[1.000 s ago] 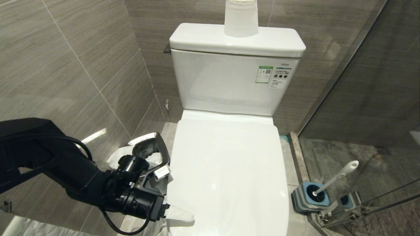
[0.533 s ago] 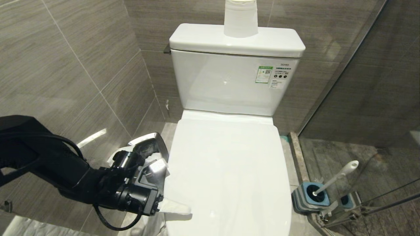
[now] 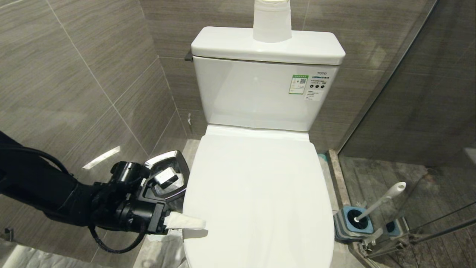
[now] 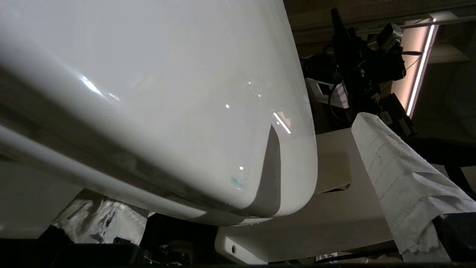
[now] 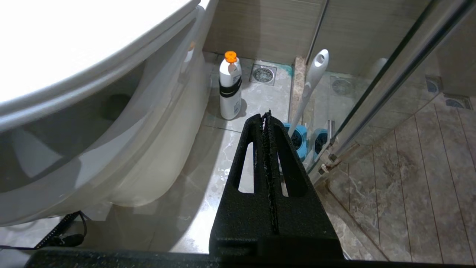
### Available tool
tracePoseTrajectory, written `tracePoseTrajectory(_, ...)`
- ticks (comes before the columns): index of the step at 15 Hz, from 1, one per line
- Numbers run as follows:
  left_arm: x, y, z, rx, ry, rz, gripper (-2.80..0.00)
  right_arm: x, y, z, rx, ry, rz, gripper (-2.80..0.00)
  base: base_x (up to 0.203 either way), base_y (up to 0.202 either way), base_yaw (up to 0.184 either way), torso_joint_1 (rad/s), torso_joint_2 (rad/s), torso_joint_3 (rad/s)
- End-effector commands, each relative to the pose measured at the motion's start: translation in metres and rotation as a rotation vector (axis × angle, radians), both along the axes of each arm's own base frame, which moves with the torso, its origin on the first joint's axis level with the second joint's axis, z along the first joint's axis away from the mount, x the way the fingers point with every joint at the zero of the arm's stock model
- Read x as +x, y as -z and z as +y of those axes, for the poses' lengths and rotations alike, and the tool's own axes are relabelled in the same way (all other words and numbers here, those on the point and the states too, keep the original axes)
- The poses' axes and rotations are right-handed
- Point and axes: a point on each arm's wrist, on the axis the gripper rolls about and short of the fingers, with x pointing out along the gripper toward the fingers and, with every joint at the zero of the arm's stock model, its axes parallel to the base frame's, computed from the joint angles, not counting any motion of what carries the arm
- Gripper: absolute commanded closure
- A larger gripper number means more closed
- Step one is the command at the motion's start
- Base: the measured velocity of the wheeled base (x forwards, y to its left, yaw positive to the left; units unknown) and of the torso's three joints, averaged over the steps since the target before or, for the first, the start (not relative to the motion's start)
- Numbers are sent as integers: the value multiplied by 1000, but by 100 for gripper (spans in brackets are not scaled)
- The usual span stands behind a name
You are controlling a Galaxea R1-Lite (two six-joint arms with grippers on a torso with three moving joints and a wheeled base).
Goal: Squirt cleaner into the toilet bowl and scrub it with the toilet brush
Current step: Use the left hand to lift the toilet lid slightly
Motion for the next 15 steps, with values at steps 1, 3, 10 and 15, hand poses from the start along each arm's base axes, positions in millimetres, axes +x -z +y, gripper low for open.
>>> tracePoseTrajectory(1, -4, -16, 4, -29, -1, -42, -280, 0, 0, 0, 0, 0, 1, 0, 0, 0, 0, 0, 0, 0)
tracePoseTrajectory(3, -8, -24, 7, -39, -1, -44, -280, 0, 0, 0, 0, 0, 1, 0, 0, 0, 0, 0, 0, 0)
tracePoseTrajectory(10, -21, -46, 8, -75, 26, -48, -280, 0, 0, 0, 0, 0, 1, 0, 0, 0, 0, 0, 0, 0)
tracePoseTrajectory(15, -30, -59, 7, -82, 39, -67, -280, 0, 0, 0, 0, 0, 1, 0, 0, 0, 0, 0, 0, 0)
